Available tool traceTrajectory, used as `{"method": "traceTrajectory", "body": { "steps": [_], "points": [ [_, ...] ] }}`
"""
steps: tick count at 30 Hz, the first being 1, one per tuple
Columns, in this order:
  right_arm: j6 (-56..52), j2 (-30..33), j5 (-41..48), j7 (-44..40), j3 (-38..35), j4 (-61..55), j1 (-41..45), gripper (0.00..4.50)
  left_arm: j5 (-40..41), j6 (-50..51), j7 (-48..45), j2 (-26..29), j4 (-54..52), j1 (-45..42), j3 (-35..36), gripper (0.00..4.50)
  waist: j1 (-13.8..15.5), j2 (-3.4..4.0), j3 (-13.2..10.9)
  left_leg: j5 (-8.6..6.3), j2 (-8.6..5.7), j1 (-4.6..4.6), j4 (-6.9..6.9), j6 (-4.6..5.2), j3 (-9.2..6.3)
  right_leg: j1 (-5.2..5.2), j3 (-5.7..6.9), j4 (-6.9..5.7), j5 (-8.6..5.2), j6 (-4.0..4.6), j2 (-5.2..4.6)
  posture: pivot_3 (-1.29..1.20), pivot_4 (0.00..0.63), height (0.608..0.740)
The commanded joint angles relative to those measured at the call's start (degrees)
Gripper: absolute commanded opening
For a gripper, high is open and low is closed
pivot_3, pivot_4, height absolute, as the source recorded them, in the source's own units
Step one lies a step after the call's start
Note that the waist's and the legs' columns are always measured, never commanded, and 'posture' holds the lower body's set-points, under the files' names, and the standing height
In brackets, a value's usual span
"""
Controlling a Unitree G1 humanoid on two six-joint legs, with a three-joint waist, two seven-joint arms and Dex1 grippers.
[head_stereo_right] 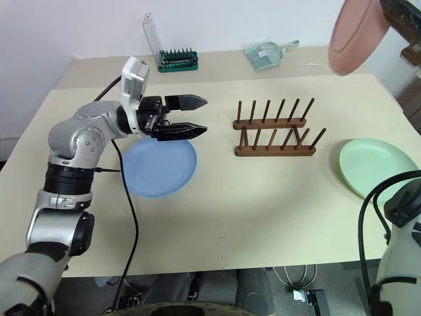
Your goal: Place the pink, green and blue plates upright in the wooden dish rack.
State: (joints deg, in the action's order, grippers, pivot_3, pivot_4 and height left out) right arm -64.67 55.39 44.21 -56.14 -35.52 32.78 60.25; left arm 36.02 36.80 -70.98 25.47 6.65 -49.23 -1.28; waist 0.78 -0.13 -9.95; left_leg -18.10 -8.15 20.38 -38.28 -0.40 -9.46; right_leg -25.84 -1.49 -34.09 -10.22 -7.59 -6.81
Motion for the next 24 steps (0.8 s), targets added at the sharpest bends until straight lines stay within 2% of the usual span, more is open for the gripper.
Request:
{"method": "traceTrajectory", "body": {
  "steps": [1, 8, 12, 18, 24],
  "points": [
    [-4.7, 3.4, 5.2, -5.9, -0.5, -6.4, -5.1, 0.03, 0.3, -1.2, -0.3, 0.1, -1.0, 0.0, 0.6, 4.50, 0.0, 0.00, 0.0, 0.00, 0.00, 0.01, 0.01, 0.00, 0.00, -0.01, 0.00, 0.01, 0.00, 0.00, 0.00, 0.00, 0.150, 0.740],
    [2.0, 6.3, 1.3, -13.2, 6.4, -6.9, -14.1, 0.03, 0.6, -0.4, -0.4, 0.5, -1.2, 0.3, 0.6, 4.50, -0.4, 0.04, 0.0, 0.00, 0.01, -0.04, -0.05, 0.00, 0.10, -0.01, -0.02, -0.07, 0.01, -0.02, 0.00, 0.00, 0.150, 0.740],
    [1.7, 6.8, 1.3, -15.0, 7.9, -4.0, -15.5, 0.03, -0.8, -1.4, -0.5, 0.8, -1.2, 0.8, -0.4, 4.50, -0.4, 0.06, 0.0, 0.00, 0.02, -0.04, -0.07, 0.00, 0.12, -0.01, -0.04, -0.08, 0.01, -0.02, 0.00, 0.00, 0.150, 0.740],
    [1.1, 6.2, 1.7, -14.7, 7.8, -2.6, -14.6, 0.03, -0.5, -0.7, -0.4, 1.0, -1.6, 0.8, -0.1, 4.50, -0.2, 0.05, 0.0, 0.00, 0.02, -0.04, -0.07, 0.00, 0.10, -0.01, -0.03, -0.07, 0.01, -0.02, 0.00, 0.00, 0.150, 0.740],
    [-1.7, 5.4, 4.9, -11.1, 4.7, -2.0, -8.8, 0.03, -0.5, -0.5, -0.2, 0.9, -1.6, 0.7, -0.3, 4.50, -0.2, 0.05, 0.0, 0.00, 0.02, -0.03, -0.07, 0.00, 0.10, -0.03, -0.03, -0.07, 0.01, -0.02, 0.00, 0.00, 0.150, 0.740]
  ]
}}
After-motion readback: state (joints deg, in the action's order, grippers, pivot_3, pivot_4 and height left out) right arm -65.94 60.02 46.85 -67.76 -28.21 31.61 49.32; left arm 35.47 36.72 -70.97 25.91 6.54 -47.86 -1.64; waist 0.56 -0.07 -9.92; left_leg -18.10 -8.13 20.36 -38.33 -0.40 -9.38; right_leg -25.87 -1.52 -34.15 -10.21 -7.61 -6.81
